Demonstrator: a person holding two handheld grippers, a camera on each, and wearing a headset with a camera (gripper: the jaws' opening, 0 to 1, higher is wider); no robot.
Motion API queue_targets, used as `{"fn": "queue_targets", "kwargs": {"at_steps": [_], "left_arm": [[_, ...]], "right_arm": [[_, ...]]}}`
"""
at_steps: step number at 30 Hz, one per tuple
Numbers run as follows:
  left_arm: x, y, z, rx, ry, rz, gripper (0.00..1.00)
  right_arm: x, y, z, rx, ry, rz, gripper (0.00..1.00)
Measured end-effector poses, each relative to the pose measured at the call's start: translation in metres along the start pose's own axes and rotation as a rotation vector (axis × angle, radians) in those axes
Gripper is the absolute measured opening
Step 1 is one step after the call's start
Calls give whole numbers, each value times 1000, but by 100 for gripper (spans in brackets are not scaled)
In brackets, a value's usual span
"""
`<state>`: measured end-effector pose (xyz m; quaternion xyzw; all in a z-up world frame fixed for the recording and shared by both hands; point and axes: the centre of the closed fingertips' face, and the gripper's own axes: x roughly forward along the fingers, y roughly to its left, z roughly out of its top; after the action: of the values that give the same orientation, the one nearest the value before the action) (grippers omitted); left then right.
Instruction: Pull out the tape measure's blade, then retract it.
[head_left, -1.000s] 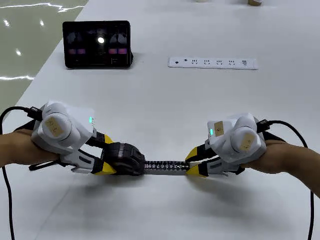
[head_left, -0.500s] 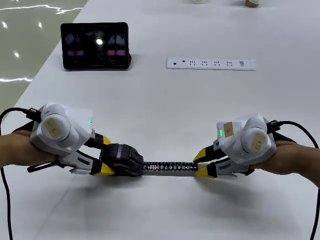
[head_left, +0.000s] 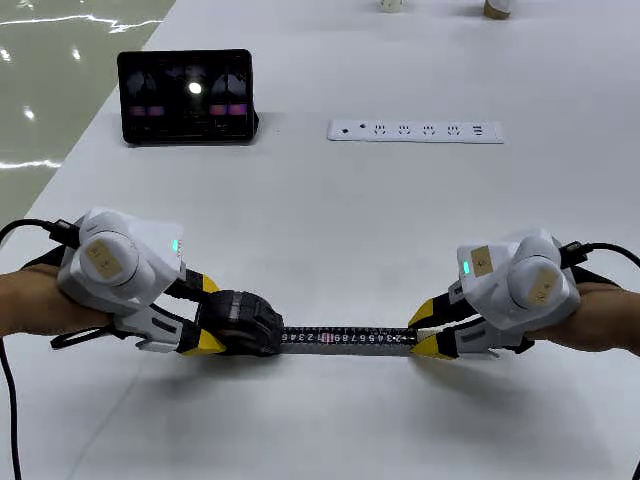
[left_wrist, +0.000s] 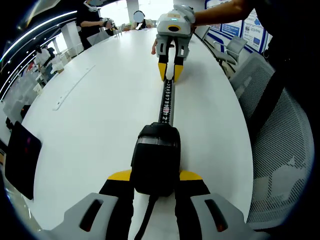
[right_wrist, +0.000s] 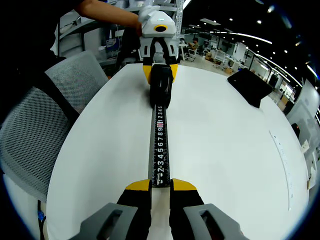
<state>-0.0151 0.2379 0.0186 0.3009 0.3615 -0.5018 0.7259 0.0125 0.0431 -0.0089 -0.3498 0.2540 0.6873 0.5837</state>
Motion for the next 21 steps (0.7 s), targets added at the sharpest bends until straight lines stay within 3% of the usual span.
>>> {"fn": "queue_targets", "kwargs": {"at_steps": [21], "left_arm": [[0, -1, 0, 0, 7, -1, 25]], "right_arm": [[-30, 2, -38, 42, 45, -15, 9]]}}
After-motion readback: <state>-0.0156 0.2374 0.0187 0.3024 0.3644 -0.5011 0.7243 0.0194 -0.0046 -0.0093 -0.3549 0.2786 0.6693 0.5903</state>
